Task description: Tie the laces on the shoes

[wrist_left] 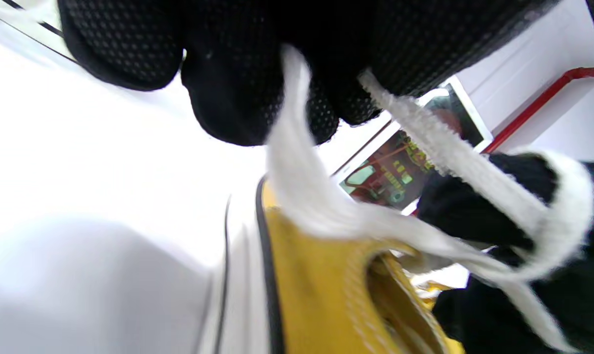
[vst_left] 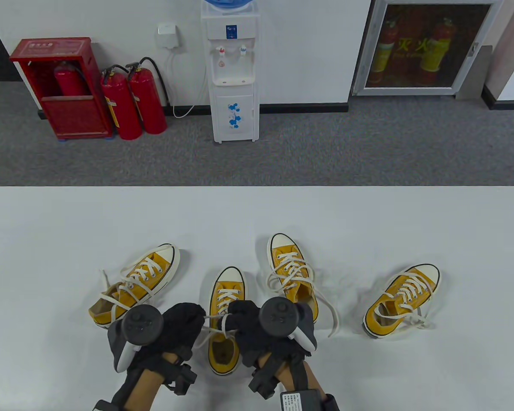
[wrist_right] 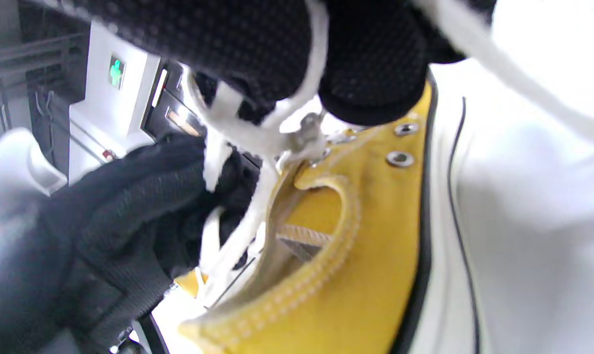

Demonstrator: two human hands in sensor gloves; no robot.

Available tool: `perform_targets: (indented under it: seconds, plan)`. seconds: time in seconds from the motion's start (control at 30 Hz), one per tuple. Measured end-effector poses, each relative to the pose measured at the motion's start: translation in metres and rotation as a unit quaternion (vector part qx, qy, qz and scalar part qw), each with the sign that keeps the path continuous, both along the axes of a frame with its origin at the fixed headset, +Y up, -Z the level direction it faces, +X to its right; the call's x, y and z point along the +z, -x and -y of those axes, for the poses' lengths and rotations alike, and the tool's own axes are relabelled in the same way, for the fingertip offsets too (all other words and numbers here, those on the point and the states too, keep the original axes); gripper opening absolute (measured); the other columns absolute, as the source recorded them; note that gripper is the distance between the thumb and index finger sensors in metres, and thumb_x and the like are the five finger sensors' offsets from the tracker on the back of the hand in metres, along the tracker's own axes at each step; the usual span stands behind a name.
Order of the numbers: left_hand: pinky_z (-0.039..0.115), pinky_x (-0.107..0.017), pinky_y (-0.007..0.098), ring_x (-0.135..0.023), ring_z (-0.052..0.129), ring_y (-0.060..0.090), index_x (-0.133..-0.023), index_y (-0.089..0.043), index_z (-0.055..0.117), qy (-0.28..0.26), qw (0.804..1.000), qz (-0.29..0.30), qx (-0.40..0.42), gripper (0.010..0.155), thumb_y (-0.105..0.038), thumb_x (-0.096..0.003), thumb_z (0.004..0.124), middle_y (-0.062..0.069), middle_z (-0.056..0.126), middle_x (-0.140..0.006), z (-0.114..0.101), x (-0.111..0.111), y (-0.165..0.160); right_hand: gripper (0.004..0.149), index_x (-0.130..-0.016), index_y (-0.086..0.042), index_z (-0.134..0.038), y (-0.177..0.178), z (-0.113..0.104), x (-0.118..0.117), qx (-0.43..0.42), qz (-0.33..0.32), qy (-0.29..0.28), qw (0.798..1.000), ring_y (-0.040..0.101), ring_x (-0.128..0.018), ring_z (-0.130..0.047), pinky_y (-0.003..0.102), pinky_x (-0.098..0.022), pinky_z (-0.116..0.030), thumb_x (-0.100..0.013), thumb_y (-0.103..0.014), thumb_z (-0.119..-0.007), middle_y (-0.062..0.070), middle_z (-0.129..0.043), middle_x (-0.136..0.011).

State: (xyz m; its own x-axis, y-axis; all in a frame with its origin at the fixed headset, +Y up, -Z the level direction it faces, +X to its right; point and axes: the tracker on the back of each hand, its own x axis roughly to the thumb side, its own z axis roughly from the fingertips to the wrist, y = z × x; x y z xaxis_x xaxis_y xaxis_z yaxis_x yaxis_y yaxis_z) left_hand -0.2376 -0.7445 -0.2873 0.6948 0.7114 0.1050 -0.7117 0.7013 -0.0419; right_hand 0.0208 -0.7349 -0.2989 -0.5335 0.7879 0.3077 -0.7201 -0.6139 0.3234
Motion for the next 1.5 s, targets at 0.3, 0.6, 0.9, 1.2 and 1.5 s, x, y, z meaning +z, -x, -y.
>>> perform_targets:
  seconds: [0.3,0.6,0.9,1.2,1.5]
  plan:
    - [0.08,-0.053,0.057,-0.054,0.103,0.026,-0.082,-0.025,0.085,0.008,0.998,-0.03,-0.049,0.039,-0.044,-0.0479,0.081,0.005,0.096,-0.083,-0.001,-0.004,0.019,0.045,-0.083,-0.018,-0.091,-0.019,0.004,-0.008,-0.029,0.039,0.009,0.999,0.024,-0.054,-0.09,0.058,-0.062,-0.062,-0.04,-0.014,-0.083,0.009,-0.061,-0.104]
    - [0.081,-0.05,0.055,-0.052,0.104,0.026,-0.082,-0.025,0.085,0.032,0.996,-0.059,-0.06,0.039,-0.044,-0.0481,0.081,0.006,0.096,-0.083,0.004,-0.007,0.036,0.048,-0.087,-0.016,-0.084,-0.037,0.006,-0.011,-0.003,0.123,-0.006,0.992,0.024,-0.053,-0.089,0.058,-0.062,-0.061,-0.04,-0.013,-0.082,0.009,-0.062,-0.102]
    - [0.081,-0.049,0.055,-0.051,0.104,0.026,-0.081,-0.025,0.086,0.049,0.991,-0.081,-0.092,0.039,-0.044,-0.048,0.081,0.006,0.096,-0.083,0.008,-0.009,0.048,0.046,-0.085,-0.016,-0.087,-0.046,0.01,-0.015,0.058,0.156,-0.016,0.986,0.023,-0.051,-0.091,0.057,-0.061,-0.064,-0.039,-0.014,-0.083,0.009,-0.065,-0.1]
    - [0.082,-0.049,0.055,-0.051,0.104,0.026,-0.081,-0.025,0.086,0.07,0.986,-0.09,-0.122,0.039,-0.044,-0.048,0.081,0.006,0.097,-0.082,0.009,-0.009,0.049,0.045,-0.084,-0.016,-0.089,-0.048,0.009,-0.015,0.074,0.172,-0.023,0.982,0.023,-0.05,-0.091,0.057,-0.061,-0.064,-0.039,-0.013,-0.082,0.009,-0.068,-0.099]
    - [0.081,-0.05,0.056,-0.053,0.104,0.028,-0.082,-0.024,0.086,0.062,0.985,-0.087,-0.134,0.039,-0.044,-0.0483,0.081,0.007,0.097,-0.084,0.006,-0.008,0.046,0.044,-0.085,-0.016,-0.089,-0.049,0.009,-0.015,0.063,0.171,-0.024,0.983,0.024,-0.056,-0.09,0.058,-0.062,-0.062,-0.041,-0.015,-0.081,0.009,-0.068,-0.099]
